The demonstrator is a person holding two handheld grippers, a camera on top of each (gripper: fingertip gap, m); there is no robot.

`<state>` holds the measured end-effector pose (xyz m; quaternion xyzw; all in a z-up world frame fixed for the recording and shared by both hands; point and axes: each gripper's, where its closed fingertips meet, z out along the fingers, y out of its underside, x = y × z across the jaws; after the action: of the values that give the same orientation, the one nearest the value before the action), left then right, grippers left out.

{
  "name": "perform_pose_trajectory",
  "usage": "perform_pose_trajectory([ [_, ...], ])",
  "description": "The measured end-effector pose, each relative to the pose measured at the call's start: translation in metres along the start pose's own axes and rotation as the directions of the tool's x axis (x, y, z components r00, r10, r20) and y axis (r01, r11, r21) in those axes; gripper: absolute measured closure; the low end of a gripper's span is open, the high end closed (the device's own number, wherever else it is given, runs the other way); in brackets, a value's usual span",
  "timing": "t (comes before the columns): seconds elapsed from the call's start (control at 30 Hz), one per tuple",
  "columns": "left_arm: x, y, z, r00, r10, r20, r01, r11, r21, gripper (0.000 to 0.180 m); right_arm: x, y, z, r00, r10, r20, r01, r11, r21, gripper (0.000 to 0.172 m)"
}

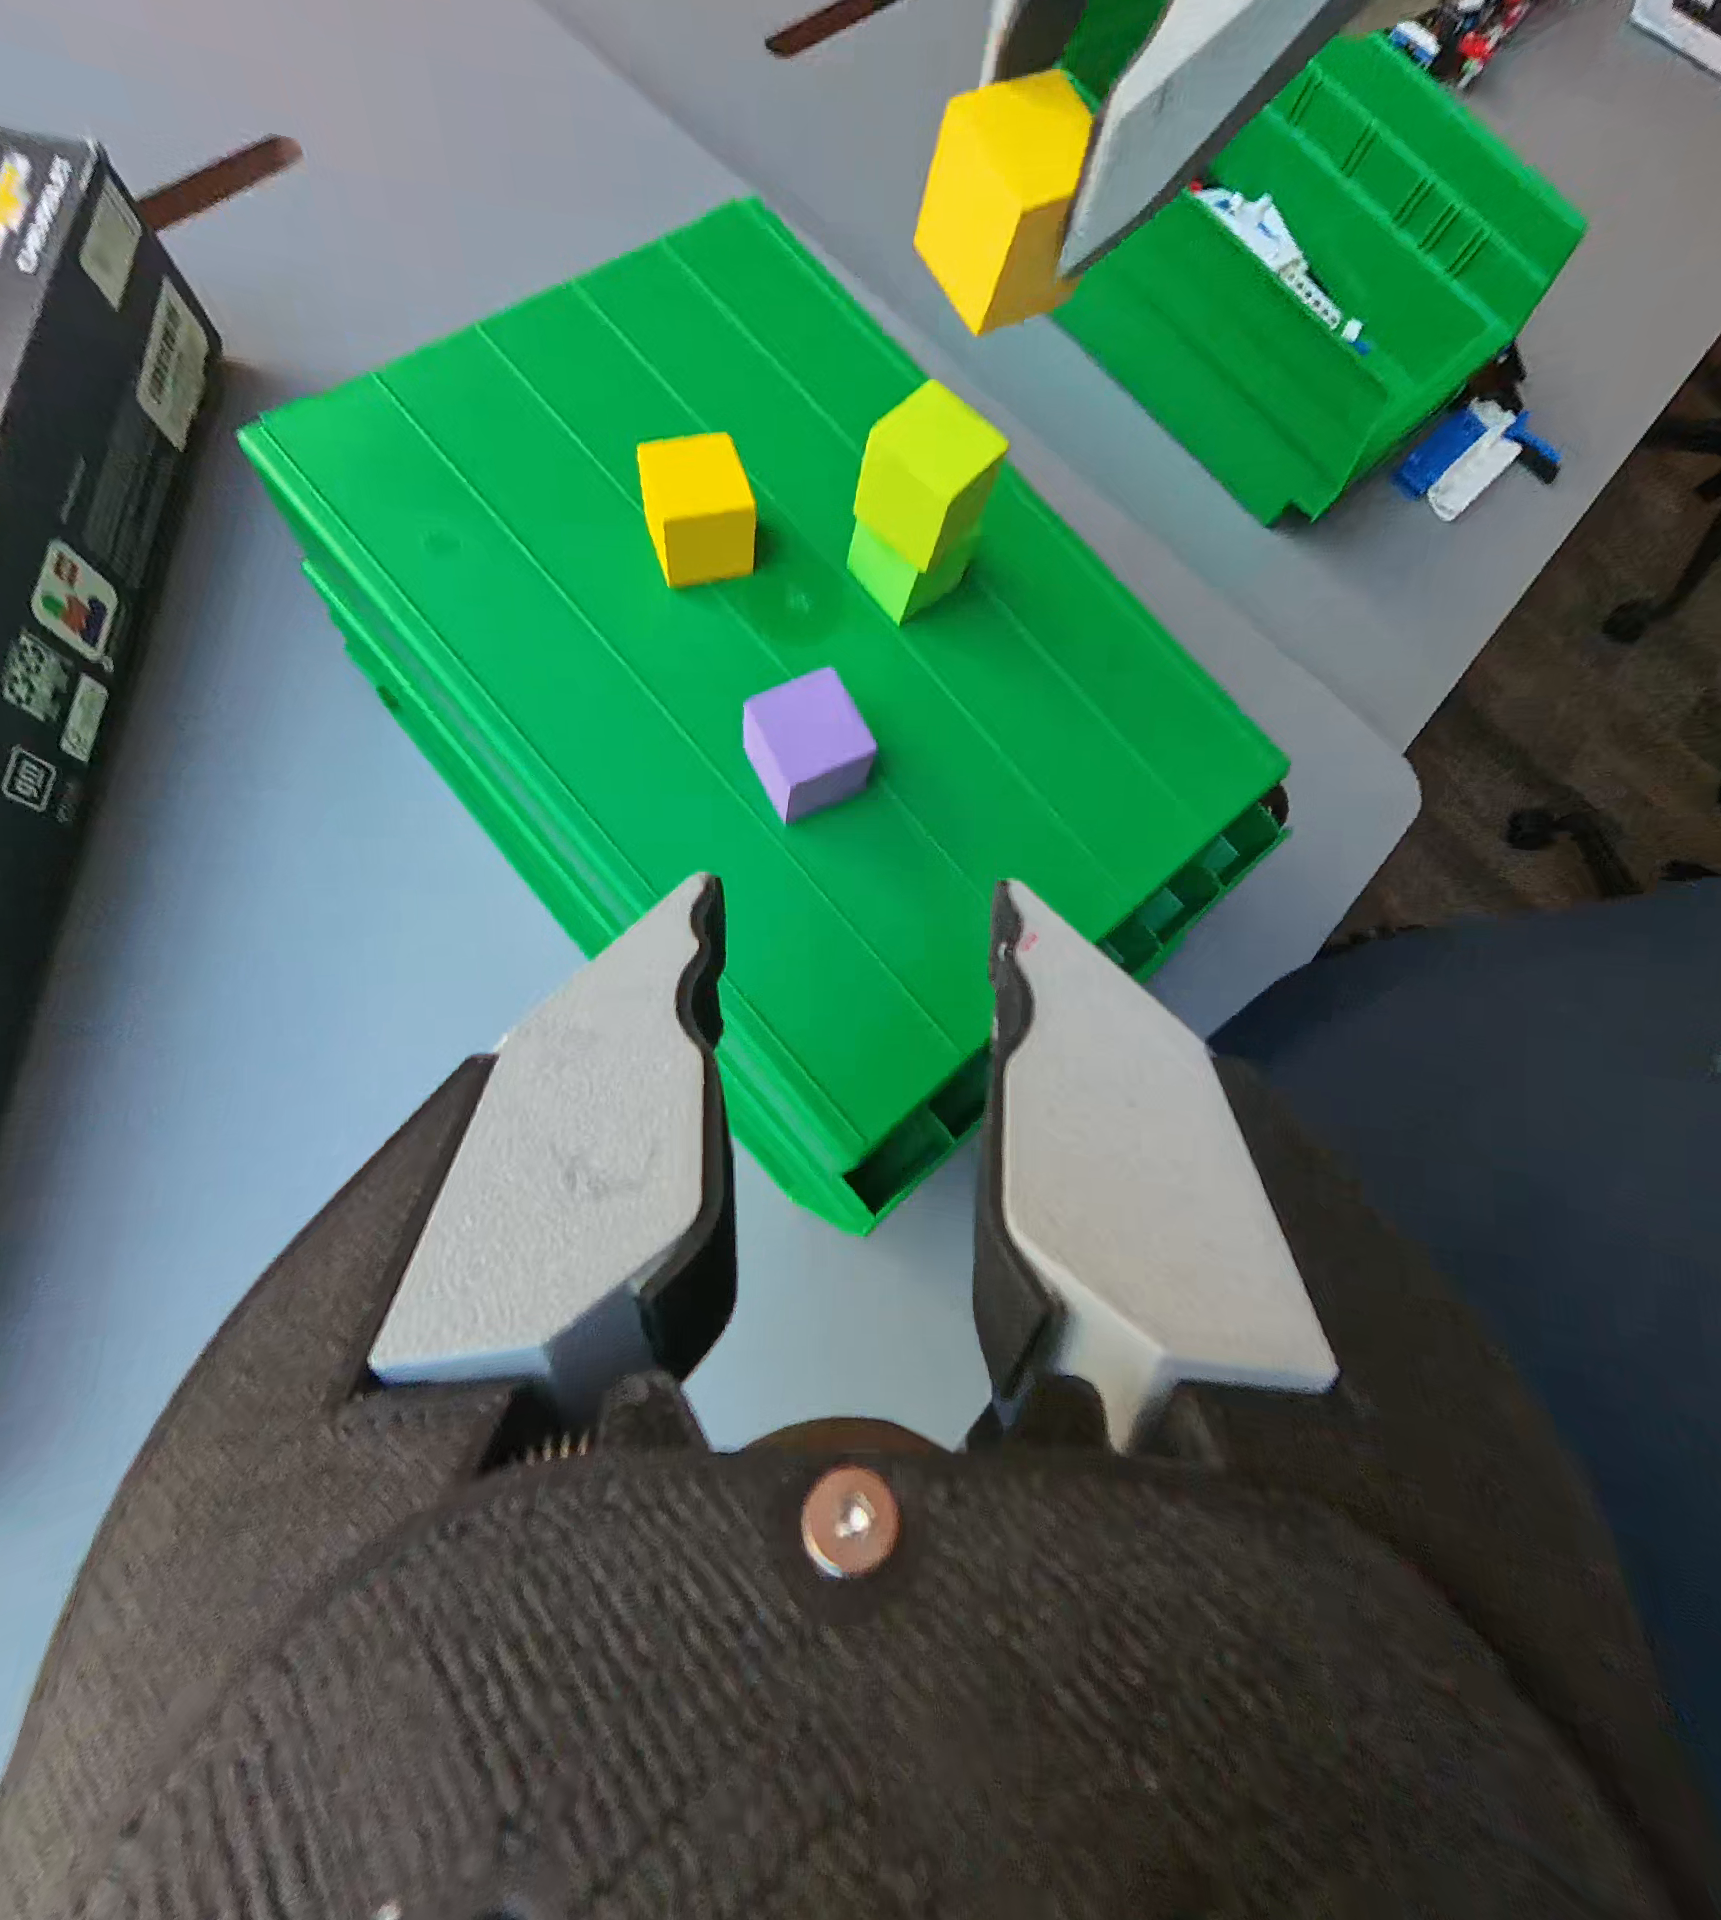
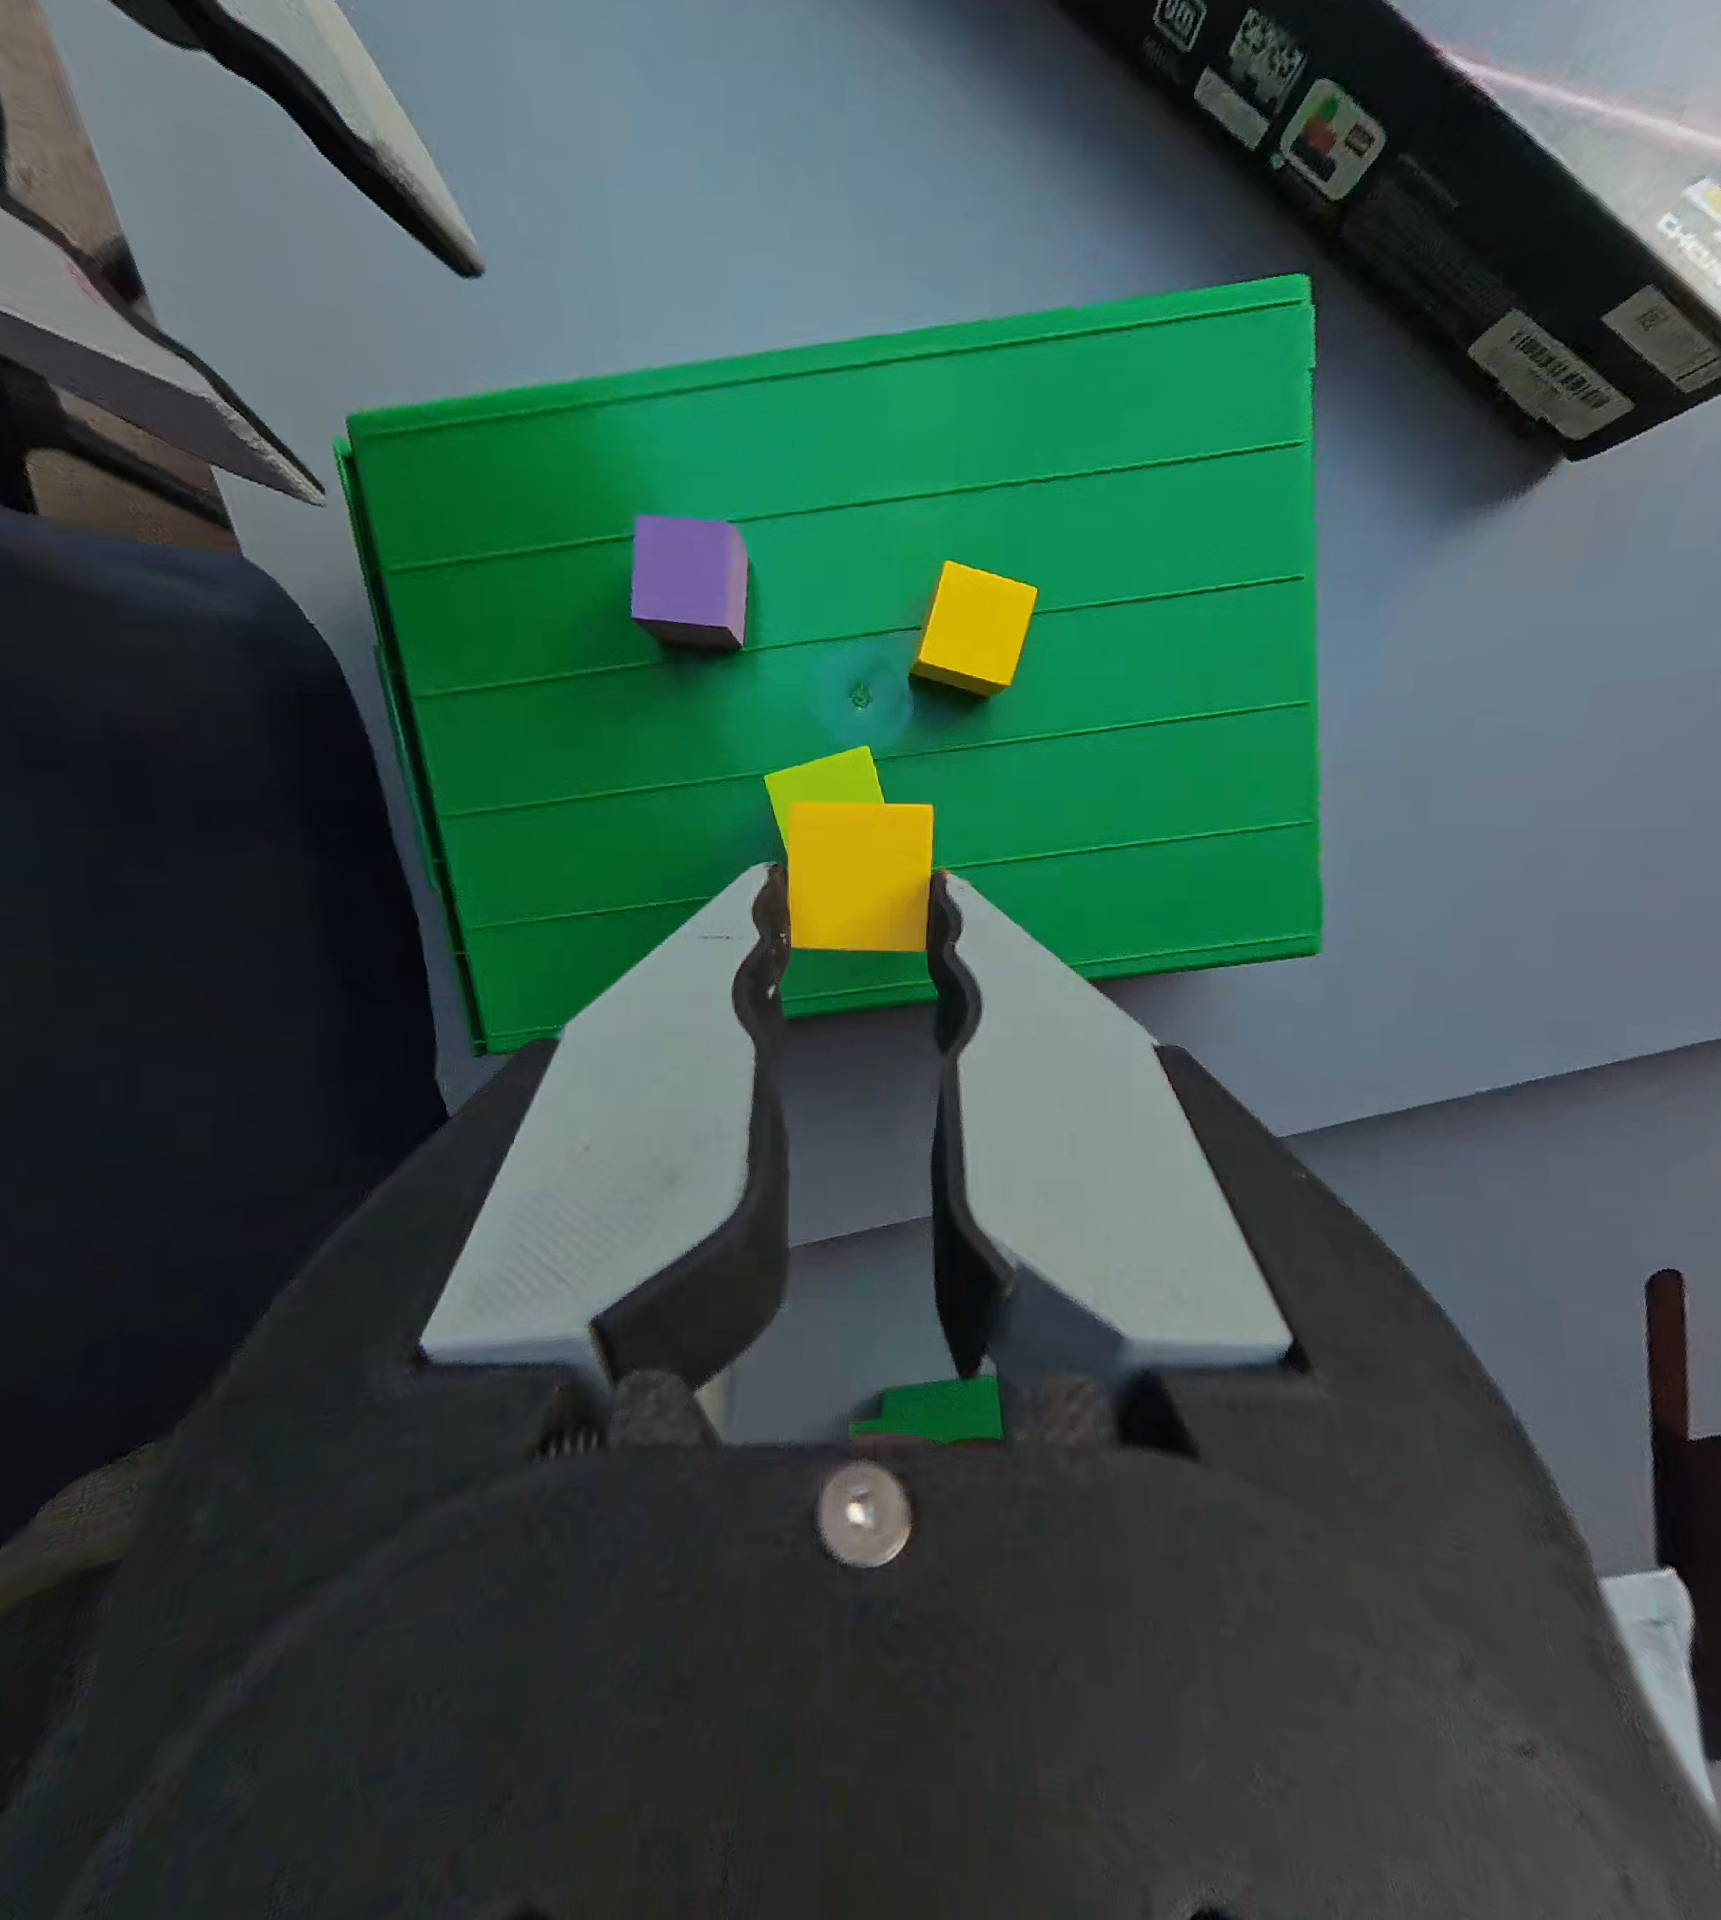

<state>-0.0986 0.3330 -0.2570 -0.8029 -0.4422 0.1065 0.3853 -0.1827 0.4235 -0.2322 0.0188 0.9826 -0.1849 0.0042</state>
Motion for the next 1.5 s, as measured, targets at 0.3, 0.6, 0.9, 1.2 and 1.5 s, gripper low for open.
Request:
perform_pose_trajectory([
  [0.3,0.006,0.017,0.002,1.000,-0.025,-0.002,0.025,0.999,-0.034,0.134,-0.005,-0.001,0.029,0.999,-0.029,0.042,0.031,0.998,-0.050,0.147],
  [0.6,0.005,0.020,0.005,1.000,-0.011,-0.004,0.010,0.998,-0.068,0.135,-0.010,-0.006,0.025,0.997,0.018,0.071,-0.020,0.999,0.029,0.147],
  [0.9,0.010,0.013,0.010,1.000,0.011,-0.019,-0.012,0.997,-0.070,0.135,-0.007,0.001,0.035,0.999,0.028,0.047,-0.027,1.000,-0.009,0.146],
  [1.2,0.009,0.018,0.008,1.000,-0.007,-0.016,0.006,0.997,-0.077,0.136,-0.013,-0.004,0.017,0.993,0.101,0.066,-0.106,0.991,0.077,0.134],
  [1.5,0.009,0.015,0.008,1.000,-0.008,-0.015,0.006,0.997,-0.083,0.136,-0.017,-0.008,-0.012,0.980,0.186,0.067,-0.196,0.959,0.206,0.135],
])
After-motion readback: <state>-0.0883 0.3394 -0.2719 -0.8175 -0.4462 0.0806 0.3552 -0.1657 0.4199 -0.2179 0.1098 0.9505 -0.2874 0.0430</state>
